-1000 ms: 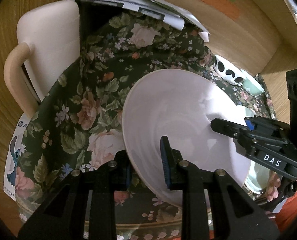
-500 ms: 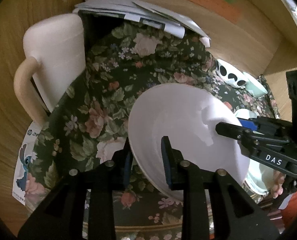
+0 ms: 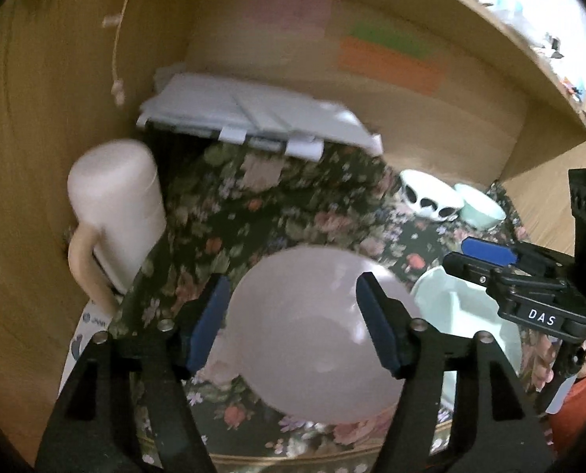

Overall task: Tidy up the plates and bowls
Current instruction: 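Lower the pale pink bowl onto the mint green plate and open both grippers, then move both grippers to the black-spotted white bowl and grip its rim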

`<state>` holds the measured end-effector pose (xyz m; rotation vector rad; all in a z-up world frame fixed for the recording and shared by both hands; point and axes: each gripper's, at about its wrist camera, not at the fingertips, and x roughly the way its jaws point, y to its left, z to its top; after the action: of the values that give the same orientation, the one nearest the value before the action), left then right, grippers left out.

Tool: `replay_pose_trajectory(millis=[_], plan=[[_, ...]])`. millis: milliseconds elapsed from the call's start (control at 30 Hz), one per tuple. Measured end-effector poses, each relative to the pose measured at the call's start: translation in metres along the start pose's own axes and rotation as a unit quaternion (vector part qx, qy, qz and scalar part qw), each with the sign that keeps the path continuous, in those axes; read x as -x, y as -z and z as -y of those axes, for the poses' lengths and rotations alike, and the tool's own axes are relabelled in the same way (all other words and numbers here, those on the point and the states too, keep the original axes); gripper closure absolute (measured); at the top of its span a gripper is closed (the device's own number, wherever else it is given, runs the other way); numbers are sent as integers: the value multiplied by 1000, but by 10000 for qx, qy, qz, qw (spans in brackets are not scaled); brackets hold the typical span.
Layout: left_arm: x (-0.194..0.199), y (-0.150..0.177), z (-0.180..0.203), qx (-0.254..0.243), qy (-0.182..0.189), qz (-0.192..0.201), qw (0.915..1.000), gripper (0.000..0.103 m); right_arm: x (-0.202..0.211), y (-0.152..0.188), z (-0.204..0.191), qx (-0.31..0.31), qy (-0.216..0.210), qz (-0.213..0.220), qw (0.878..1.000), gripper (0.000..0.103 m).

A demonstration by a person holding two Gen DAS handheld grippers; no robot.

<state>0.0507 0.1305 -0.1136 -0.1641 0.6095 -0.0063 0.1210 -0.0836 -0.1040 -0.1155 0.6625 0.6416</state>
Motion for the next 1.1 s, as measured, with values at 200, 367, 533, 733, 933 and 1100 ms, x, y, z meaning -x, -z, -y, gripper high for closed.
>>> replay_pose_trajectory(millis=[200,367,533,733,933,1100], plan=[[-2,-16,19,-25,94,127,9999,22,16,-5,34,-221,257,157,9993,55],[-9,-33,36,10,140,249,9996,14,24,-12,64,-311,632,374,9968,48],[-24,-51,50,47,88,247,9996,13,19,-20,98,-495,890,395,9940,48],[-53,-68,64,16,27,88,10000,12,3,-27,137,-762,1034,292,9913,48],[-81,-80,79,-155,11,-49,9999,12,-21,-32,167,-928,1150,98,9890,48],[-109,-85,89,-309,-20,-253,9992,12,-49,-32,196,-1287,1125,-158,9852,48]])
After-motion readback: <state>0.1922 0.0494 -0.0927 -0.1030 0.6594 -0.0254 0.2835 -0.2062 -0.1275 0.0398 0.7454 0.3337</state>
